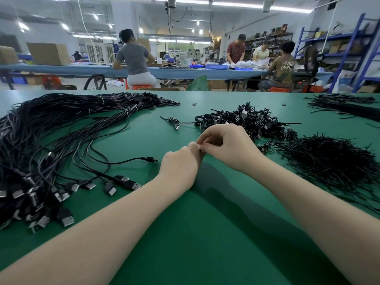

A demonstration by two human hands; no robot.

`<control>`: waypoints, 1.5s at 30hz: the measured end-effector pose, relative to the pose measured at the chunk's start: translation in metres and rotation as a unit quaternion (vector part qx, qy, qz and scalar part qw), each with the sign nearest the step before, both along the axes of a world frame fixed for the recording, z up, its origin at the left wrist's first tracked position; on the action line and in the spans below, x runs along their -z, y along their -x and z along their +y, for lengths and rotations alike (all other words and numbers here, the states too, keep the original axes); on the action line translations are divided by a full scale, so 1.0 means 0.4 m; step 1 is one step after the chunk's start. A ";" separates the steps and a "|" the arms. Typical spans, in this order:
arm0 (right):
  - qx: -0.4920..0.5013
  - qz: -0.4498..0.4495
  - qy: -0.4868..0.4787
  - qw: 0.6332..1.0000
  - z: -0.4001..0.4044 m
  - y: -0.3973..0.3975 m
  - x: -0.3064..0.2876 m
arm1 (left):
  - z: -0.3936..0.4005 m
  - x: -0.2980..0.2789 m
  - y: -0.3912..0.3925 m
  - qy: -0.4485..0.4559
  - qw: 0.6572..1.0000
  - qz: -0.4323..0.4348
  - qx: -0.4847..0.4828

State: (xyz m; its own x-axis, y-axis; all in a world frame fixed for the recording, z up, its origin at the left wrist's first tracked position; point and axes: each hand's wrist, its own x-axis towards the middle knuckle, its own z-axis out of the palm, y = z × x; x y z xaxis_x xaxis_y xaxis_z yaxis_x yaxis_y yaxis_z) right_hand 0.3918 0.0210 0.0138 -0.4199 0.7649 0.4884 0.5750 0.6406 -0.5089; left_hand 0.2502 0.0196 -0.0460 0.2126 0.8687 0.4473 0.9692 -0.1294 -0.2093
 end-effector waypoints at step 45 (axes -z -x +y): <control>-0.065 0.384 0.398 0.830 0.013 0.016 0.080 | 0.004 -0.026 -0.025 0.103 0.669 -0.719 0.154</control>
